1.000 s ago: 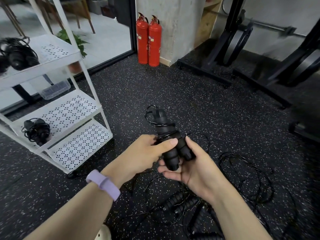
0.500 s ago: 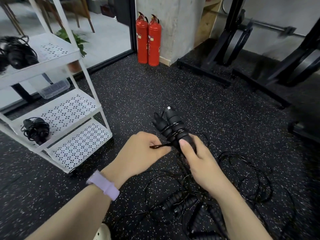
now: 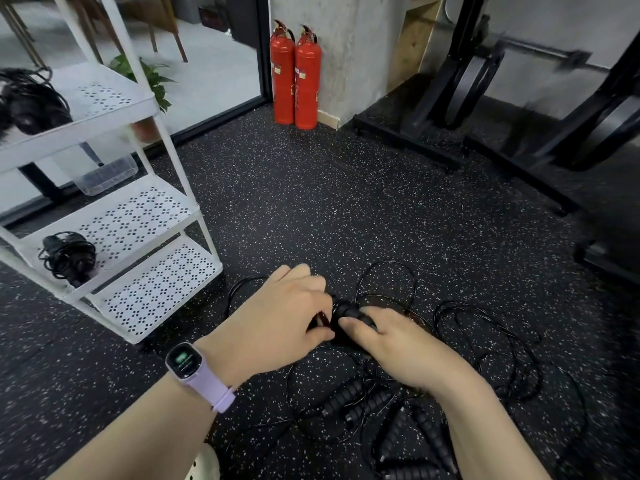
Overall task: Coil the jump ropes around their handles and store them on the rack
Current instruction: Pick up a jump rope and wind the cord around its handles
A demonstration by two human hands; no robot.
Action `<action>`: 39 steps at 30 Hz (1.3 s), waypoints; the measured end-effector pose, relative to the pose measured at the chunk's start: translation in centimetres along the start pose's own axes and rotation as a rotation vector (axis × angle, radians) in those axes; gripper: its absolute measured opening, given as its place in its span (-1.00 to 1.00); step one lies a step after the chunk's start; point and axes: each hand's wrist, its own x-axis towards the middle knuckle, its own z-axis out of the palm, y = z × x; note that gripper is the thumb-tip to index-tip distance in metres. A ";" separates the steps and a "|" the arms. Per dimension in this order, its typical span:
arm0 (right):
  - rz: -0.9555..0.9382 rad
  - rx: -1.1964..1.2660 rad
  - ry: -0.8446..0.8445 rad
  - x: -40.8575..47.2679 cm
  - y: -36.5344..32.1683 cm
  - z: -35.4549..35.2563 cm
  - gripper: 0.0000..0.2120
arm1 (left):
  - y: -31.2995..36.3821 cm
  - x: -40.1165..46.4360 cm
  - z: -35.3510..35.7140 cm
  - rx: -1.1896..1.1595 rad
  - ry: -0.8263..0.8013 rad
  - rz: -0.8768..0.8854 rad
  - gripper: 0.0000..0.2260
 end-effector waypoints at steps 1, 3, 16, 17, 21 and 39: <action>0.010 0.003 -0.044 -0.1 0.0 -0.2 -0.56 | 0.0 -0.2 0.0 -0.012 -0.027 0.013 -0.82; 0.051 0.045 -0.122 -0.4 -0.2 -0.5 -0.47 | 0.3 -0.5 -0.2 -0.084 -0.047 0.034 -0.85; 0.060 0.380 -0.285 -0.8 -1.0 -0.3 -0.69 | 1.3 -0.7 -2.3 -0.895 -0.325 -0.143 -0.87; 0.048 0.417 -0.297 -0.8 -1.0 -0.3 -0.69 | 1.0 -0.7 -2.3 -0.937 -0.354 -0.120 -0.90; 0.034 0.602 -0.228 -0.8 -1.0 0.0 -0.72 | -0.3 -0.7 -2.6 -1.152 -0.397 -0.150 -0.89; 0.047 1.370 0.256 0.8 -0.9 -1.0 -0.67 | -0.7 0.2 0.5 -0.786 -0.078 -0.312 -0.70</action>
